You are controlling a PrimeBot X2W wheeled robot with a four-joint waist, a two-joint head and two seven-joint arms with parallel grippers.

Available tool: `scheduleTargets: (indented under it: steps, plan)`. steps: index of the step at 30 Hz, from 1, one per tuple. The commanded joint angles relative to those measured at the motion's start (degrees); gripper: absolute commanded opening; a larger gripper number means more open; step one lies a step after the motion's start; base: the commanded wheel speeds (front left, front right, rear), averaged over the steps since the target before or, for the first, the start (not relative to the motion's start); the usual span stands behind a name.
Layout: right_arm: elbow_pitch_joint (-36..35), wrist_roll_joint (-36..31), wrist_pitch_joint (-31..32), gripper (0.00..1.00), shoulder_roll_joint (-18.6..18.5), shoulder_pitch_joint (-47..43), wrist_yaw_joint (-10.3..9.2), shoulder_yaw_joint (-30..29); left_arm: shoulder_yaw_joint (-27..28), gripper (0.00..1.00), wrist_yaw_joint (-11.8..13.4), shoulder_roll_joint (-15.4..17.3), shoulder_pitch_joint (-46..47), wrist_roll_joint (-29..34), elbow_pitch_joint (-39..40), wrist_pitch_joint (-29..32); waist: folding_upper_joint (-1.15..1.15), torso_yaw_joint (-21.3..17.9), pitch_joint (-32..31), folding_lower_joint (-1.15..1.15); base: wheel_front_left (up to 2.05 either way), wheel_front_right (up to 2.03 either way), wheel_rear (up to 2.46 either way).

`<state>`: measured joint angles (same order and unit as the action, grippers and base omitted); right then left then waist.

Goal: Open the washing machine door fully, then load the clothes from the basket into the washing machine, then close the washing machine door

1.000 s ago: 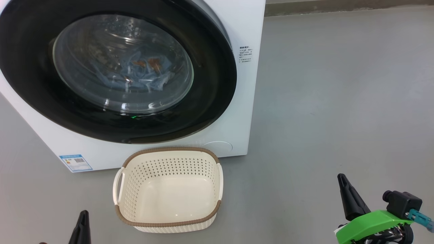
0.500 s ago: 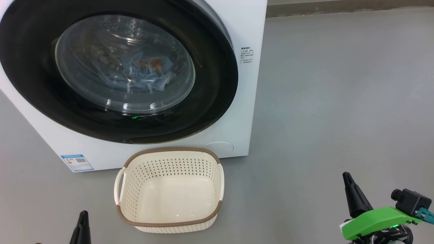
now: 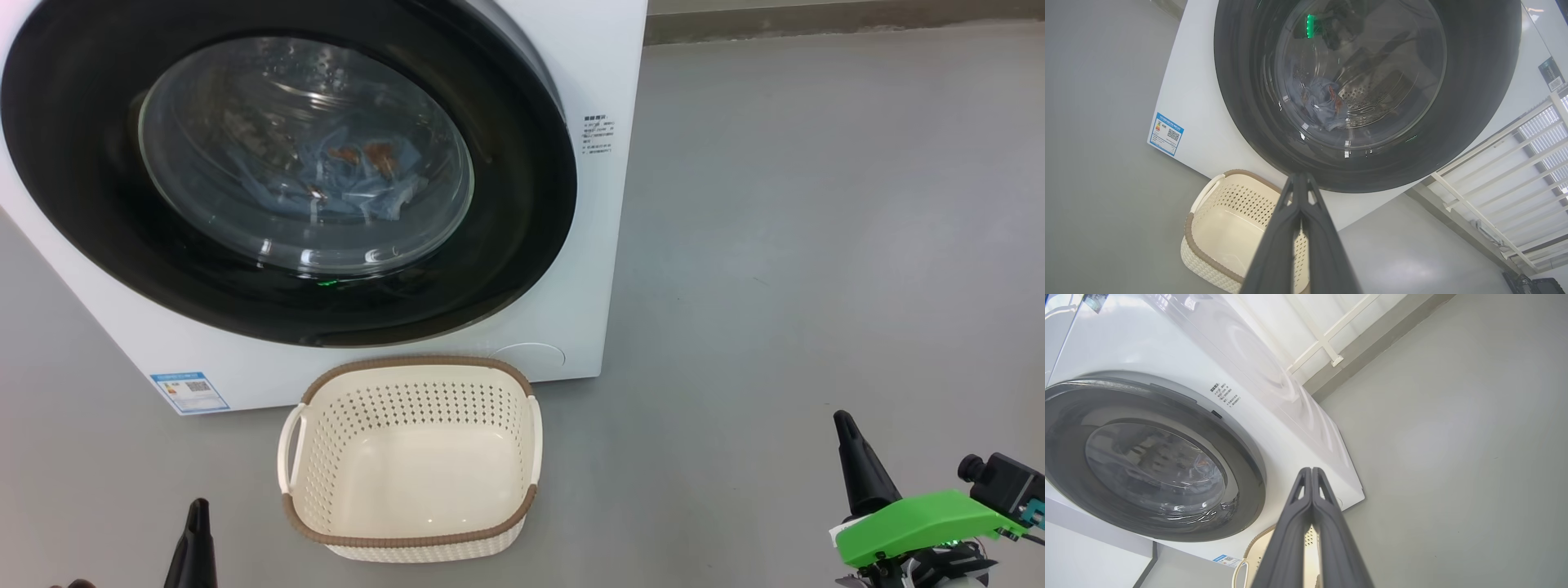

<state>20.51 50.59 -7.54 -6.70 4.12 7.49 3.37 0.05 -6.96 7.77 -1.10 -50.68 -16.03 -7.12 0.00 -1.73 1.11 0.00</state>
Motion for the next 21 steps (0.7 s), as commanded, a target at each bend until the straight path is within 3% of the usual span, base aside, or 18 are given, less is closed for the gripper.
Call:
scheduleTargets:
  steps: [1, 21]
  plan:
    - [-1.7, 1.6, 0.4, 0.00, -0.4, 1.9, 0.00, -0.3, 1.2, 0.00, 0.2, 0.4, 2.2, -1.3, 1.7, 0.4, 0.00, 0.0, 0.0, 0.00, 0.00, 0.00, 0.00]
    - [-2.8, 12.1, 3.6, 0.00, 0.4, 2.1, 0.00, -2.4, 2.6, 0.00, 0.5, -0.9, 3.6, -11.6, 2.3, 3.8, 0.00, 0.5, -0.3, 0.00, 0.00, 0.00, 0.00]
